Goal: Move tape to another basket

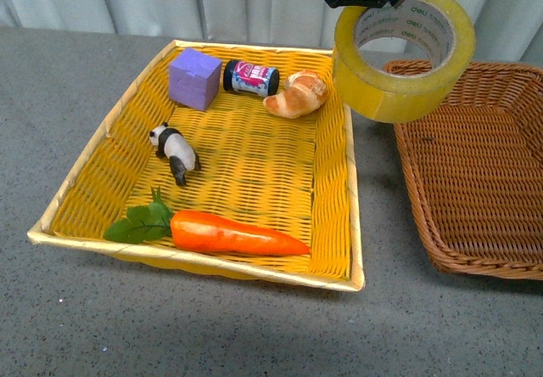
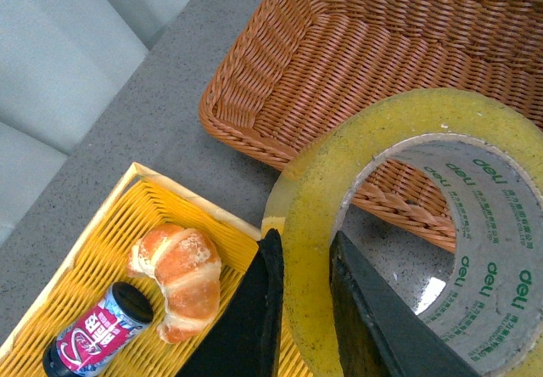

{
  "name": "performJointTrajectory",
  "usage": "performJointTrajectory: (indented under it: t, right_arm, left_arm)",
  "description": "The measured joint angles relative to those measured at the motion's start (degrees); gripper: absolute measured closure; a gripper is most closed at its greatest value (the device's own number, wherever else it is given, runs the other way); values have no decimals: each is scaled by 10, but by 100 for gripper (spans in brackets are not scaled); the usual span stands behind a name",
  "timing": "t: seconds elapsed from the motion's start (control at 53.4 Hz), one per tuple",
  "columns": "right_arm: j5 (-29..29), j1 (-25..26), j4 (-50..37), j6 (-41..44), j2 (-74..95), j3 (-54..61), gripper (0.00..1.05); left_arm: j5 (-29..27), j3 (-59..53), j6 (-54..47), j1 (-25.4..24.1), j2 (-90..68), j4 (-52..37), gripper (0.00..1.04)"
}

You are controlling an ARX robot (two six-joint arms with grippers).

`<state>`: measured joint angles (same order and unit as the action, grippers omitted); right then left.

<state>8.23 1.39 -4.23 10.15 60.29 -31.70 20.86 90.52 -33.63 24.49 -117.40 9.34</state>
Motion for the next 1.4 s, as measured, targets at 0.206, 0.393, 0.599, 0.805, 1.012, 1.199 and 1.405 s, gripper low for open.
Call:
performJointTrajectory:
  t: [0.206,0.393,0.599,0.805,1.012,1.199,1.405]
  right_arm:
    - [-2,-56,30,-5,183,-149,9]
    - [-7,-88,62,-3,264,-228,9]
    - [-21,-111,92,0,322,-270,9]
    - [-28,-117,102,2,363,-294,9]
    - [-30,-118,103,-6,389,-315,12]
    - [-25,-121,104,-17,389,-317,42]
    - [-19,-128,110,-28,389,-317,73]
  left_arm:
    - [0,0,0,0,0,0,92]
    - [0,0,0,0,0,0,92]
    - [0,0,0,0,0,0,92]
    - [0,0,0,0,0,0,92]
    - [0,0,0,0,0,0,92]
    - [0,0,0,0,0,0,92]
    - [0,0,0,0,0,0,92]
